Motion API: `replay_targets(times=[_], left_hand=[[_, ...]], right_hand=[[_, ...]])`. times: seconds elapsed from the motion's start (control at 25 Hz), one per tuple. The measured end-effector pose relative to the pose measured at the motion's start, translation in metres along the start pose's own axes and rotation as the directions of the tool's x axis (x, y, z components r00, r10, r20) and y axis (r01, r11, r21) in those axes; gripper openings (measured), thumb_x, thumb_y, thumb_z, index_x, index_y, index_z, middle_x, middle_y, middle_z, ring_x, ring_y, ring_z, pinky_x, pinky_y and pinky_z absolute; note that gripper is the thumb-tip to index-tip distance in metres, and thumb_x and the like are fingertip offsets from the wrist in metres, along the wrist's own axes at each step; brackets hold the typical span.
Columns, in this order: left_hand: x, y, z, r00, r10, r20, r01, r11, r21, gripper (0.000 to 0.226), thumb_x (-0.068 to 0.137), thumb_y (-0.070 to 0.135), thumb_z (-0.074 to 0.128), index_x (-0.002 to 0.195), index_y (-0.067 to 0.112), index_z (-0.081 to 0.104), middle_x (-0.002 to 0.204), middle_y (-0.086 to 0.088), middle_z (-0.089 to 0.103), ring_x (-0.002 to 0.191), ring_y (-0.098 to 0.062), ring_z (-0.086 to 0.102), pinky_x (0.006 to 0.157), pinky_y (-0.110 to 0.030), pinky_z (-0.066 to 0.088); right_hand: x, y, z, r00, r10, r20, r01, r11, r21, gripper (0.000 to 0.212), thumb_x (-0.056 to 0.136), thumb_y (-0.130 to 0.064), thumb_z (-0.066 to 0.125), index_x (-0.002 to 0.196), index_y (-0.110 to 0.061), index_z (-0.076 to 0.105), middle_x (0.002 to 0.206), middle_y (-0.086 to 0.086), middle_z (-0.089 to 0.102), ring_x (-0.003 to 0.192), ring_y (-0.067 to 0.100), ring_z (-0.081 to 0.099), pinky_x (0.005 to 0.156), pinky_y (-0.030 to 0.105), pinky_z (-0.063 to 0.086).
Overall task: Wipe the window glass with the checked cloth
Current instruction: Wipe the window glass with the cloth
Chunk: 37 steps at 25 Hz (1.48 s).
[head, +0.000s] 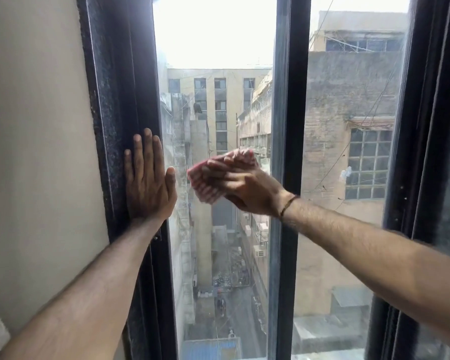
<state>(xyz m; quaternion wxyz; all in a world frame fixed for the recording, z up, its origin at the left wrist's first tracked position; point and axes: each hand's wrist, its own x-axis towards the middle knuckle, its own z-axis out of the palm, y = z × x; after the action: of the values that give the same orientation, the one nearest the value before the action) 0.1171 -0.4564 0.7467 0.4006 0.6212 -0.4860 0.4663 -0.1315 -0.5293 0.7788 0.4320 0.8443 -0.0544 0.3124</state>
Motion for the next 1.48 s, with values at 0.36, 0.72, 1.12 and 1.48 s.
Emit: replay_targets(times=[0.36,0.72,1.12,1.48], left_hand=[[0.003,0.0,0.002,1.0,0.028,-0.006,-0.027,0.999,0.039,0.079,0.104,0.052,0.005,0.168,0.006,0.002,0.179,-0.014,0.004,0.167,-0.031,0.001,0.136,-0.052,0.004],[-0.002,0.001,0.0,1.0,0.013,0.019,-0.014,0.999,0.035,0.086,0.1,0.059,-0.006,0.168,0.006,0.001,0.179,-0.014,0.003,0.167,-0.031,0.001,0.136,-0.049,0.0],[0.004,0.0,-0.005,0.997,0.019,0.081,-0.015,0.999,-0.042,0.084,0.102,0.055,0.02,0.167,0.007,-0.003,0.179,-0.015,-0.001,0.166,-0.033,-0.002,0.135,-0.055,0.001],[0.008,0.157,-0.036,0.969,0.24,0.063,-0.219,0.946,-0.241,0.074,0.108,0.041,0.028,0.167,0.004,0.005,0.178,-0.017,0.006,0.166,-0.032,0.007,0.134,-0.059,0.004]], right_hand=[[-0.041,-0.03,0.018,0.974,0.197,-0.113,-0.184,0.976,0.117,0.044,0.105,-0.015,0.059,0.148,-0.012,0.052,0.158,0.012,0.051,0.155,0.027,0.038,0.133,0.044,0.019],[0.006,0.066,-0.025,0.898,0.419,-0.132,-0.403,0.905,0.136,0.037,0.11,-0.029,0.049,0.14,-0.012,0.064,0.142,0.014,0.068,0.113,0.039,0.074,0.104,0.041,0.056],[-0.106,-0.05,-0.025,0.895,0.445,0.039,-0.433,0.841,0.326,0.04,0.1,-0.009,0.058,0.137,0.005,0.062,0.135,0.022,0.07,0.126,0.034,0.068,0.112,0.041,0.053],[-0.158,0.008,-0.134,-0.166,0.979,-0.121,-0.801,-0.062,0.595,0.029,0.099,-0.022,0.054,0.097,-0.003,0.076,0.083,0.014,0.075,0.067,0.018,0.057,0.073,0.036,0.058]])
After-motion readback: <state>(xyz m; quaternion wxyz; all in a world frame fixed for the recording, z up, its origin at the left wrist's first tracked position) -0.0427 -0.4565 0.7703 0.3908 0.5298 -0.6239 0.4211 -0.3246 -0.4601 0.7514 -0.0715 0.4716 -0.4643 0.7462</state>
